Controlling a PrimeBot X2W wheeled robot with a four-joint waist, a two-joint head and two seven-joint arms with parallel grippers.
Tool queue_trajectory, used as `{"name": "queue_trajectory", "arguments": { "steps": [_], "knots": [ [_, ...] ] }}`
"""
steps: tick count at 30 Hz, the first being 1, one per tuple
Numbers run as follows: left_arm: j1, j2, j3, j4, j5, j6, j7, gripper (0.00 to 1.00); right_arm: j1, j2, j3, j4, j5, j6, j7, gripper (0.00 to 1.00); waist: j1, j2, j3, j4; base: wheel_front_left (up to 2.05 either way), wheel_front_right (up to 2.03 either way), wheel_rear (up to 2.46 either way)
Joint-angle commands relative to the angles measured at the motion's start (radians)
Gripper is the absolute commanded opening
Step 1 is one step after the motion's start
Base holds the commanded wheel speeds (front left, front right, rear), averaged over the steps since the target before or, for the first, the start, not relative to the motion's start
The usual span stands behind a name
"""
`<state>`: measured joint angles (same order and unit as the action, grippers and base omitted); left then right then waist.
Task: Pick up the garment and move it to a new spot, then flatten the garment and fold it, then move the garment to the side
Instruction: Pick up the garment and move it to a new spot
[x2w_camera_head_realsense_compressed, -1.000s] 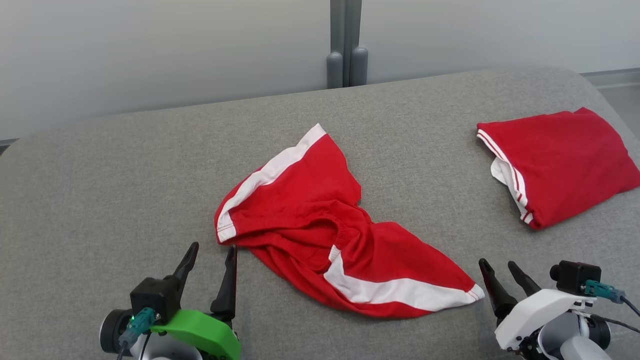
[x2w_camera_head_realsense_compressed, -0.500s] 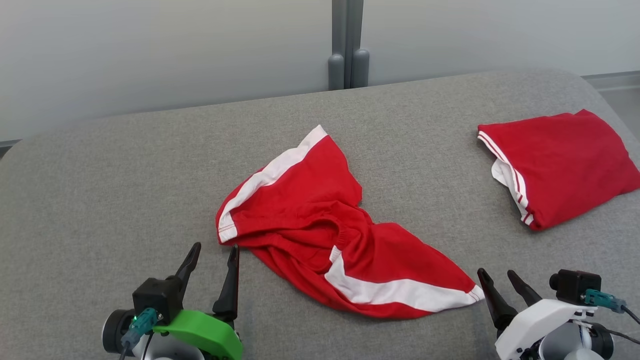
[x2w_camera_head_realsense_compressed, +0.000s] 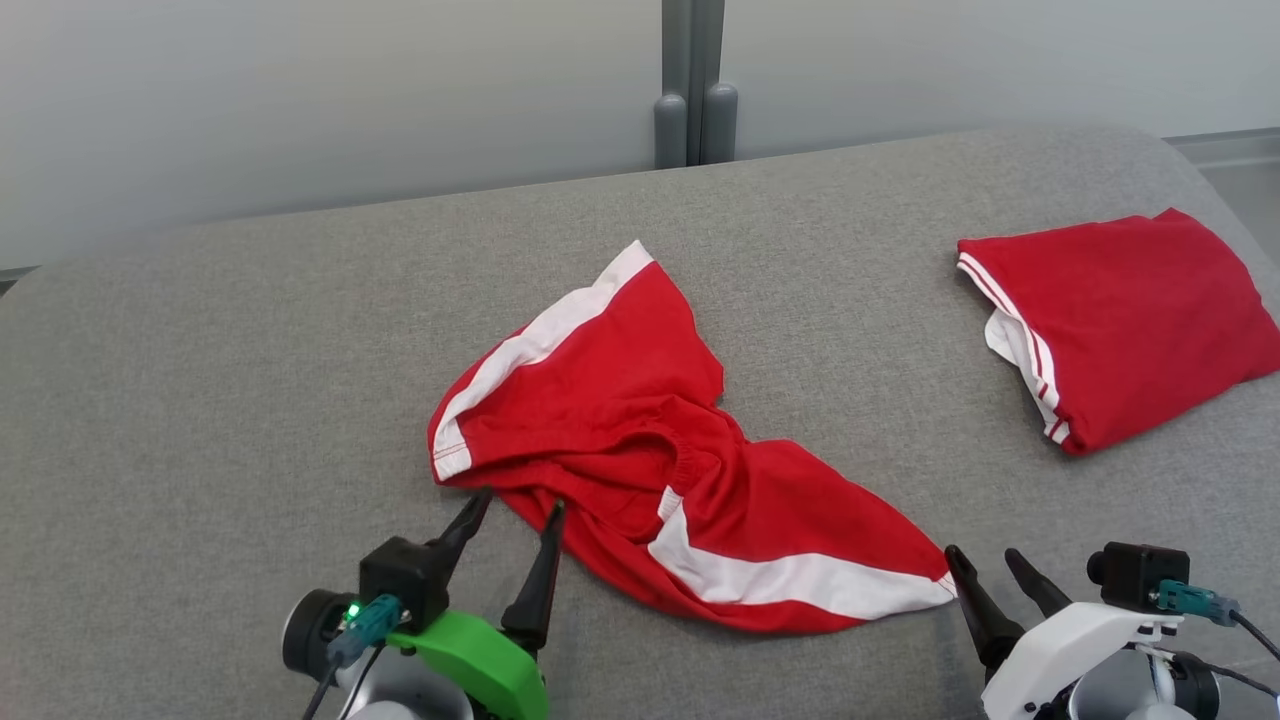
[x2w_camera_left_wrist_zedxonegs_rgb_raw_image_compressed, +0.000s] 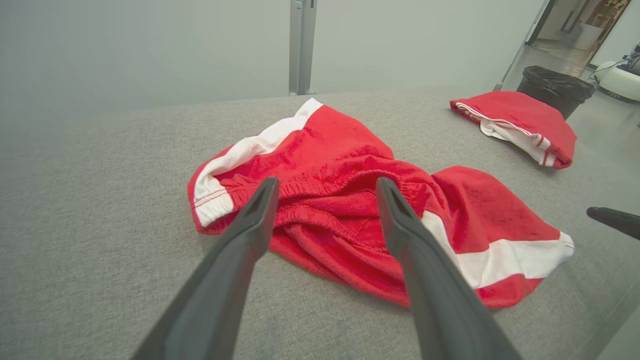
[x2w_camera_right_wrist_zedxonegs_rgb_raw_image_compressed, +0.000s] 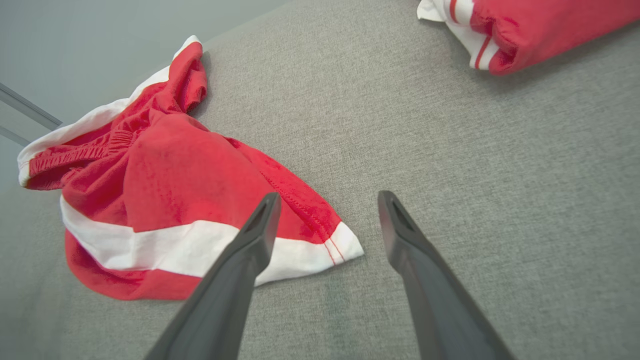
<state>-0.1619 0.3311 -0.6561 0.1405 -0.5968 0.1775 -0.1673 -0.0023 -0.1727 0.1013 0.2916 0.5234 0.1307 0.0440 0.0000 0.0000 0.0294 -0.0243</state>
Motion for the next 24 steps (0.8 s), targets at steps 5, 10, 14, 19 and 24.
{"name": "queue_trajectory", "arguments": {
  "steps": [5, 10, 14, 19, 24],
  "knots": [
    [-0.075, -0.027, -0.069, 0.048, -0.001, -0.057, 0.101, 1.00, 0.001, 0.014, 0.016, 0.012, -0.004, 0.000, 0.015, 1.00, 0.0000, 0.0000, 0.017, -0.013, 0.00, 0.00, 0.00],
    [-0.126, -0.046, -0.096, 0.079, -0.011, -0.090, 0.163, 1.00, -0.018, 0.019, 0.042, 0.023, 0.004, 0.000, 0.014, 1.00, 0.0000, 0.0000, 0.036, -0.028, 0.00, 0.00, 0.00],
    [-0.161, -0.053, -0.112, 0.109, -0.027, -0.126, 0.207, 1.00, -0.031, 0.022, 0.055, 0.039, 0.010, 0.000, 0.006, 1.00, 0.0000, 0.0000, 0.049, -0.035, 0.00, 0.00, 0.00],
    [-0.213, -0.065, -0.134, 0.157, -0.026, -0.158, 0.244, 1.00, -0.052, 0.023, 0.063, 0.060, 0.013, 0.000, -0.002, 1.00, 0.0000, 0.0000, 0.068, -0.047, 0.00, 0.00, 0.00],
    [-0.272, -0.072, -0.156, 0.230, -0.003, -0.185, 0.262, 1.00, -0.073, 0.027, 0.079, 0.076, 0.014, 0.000, -0.009, 1.00, 0.0000, 0.0000, 0.088, -0.061, 0.00, 0.00, 0.00]
  ]
}}
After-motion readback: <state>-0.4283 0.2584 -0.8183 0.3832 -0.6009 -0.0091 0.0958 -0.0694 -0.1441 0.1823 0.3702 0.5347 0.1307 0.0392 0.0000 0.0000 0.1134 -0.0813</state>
